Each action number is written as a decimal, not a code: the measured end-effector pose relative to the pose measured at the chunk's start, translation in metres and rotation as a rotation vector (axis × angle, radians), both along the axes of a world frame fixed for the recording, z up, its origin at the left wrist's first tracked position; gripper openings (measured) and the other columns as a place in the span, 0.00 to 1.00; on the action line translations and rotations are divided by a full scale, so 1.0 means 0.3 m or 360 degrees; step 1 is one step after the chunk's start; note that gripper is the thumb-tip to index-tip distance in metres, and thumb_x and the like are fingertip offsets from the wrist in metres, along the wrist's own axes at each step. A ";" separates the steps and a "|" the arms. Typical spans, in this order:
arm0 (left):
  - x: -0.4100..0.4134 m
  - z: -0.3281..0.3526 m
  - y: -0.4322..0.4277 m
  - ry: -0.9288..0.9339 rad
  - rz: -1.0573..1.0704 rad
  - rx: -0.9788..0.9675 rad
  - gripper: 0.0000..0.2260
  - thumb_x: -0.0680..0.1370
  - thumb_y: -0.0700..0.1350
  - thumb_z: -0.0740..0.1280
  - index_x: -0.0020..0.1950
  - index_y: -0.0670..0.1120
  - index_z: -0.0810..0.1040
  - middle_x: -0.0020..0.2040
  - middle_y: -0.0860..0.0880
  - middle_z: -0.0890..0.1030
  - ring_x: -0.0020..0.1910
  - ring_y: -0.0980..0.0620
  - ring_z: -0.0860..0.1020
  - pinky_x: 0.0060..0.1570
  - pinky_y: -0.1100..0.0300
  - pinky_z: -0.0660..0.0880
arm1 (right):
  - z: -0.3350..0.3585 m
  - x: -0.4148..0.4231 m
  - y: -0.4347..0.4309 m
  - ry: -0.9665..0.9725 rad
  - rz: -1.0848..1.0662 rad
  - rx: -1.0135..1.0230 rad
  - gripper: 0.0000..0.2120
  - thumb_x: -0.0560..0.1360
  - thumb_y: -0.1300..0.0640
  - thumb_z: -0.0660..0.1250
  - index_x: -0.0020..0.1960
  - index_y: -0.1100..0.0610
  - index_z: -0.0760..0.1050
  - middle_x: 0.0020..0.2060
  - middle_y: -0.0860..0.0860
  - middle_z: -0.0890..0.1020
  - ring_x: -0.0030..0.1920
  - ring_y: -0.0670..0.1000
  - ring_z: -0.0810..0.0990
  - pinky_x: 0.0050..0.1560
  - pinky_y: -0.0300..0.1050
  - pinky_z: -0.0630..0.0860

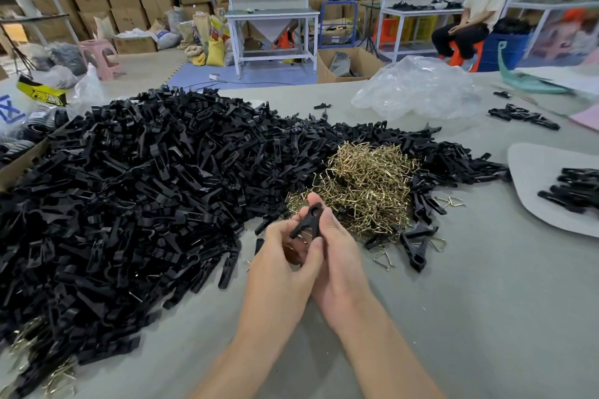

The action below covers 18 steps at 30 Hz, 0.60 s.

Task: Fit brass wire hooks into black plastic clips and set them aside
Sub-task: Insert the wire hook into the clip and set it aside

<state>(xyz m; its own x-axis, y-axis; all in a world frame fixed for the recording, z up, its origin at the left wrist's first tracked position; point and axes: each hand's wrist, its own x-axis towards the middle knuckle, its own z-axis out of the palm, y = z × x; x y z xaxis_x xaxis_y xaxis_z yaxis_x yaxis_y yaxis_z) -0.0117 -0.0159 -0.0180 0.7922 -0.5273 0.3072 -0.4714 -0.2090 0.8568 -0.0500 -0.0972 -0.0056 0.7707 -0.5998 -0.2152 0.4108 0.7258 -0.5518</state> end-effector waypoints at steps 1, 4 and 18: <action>0.000 -0.003 0.002 -0.0048 0.0013 0.0030 0.12 0.72 0.63 0.66 0.52 0.63 0.70 0.47 0.67 0.79 0.44 0.65 0.78 0.40 0.74 0.71 | 0.002 -0.002 0.000 0.0016 -0.0019 -0.0010 0.16 0.85 0.55 0.59 0.53 0.53 0.86 0.43 0.53 0.84 0.39 0.52 0.85 0.40 0.48 0.82; 0.001 -0.003 0.002 -0.0225 0.0091 0.0154 0.10 0.71 0.64 0.63 0.49 0.65 0.67 0.39 0.64 0.79 0.43 0.69 0.76 0.39 0.74 0.70 | 0.011 -0.019 -0.001 0.0051 -0.0059 -0.0121 0.15 0.84 0.57 0.60 0.52 0.55 0.86 0.42 0.53 0.85 0.40 0.49 0.84 0.42 0.44 0.82; -0.405 0.194 -0.618 -0.0699 -0.0557 0.0343 0.23 0.75 0.64 0.57 0.64 0.53 0.72 0.58 0.54 0.74 0.56 0.51 0.76 0.50 0.51 0.76 | 0.139 -0.461 -0.492 -0.0100 -0.0877 0.0094 0.13 0.84 0.49 0.59 0.61 0.54 0.78 0.47 0.53 0.80 0.47 0.53 0.79 0.52 0.47 0.78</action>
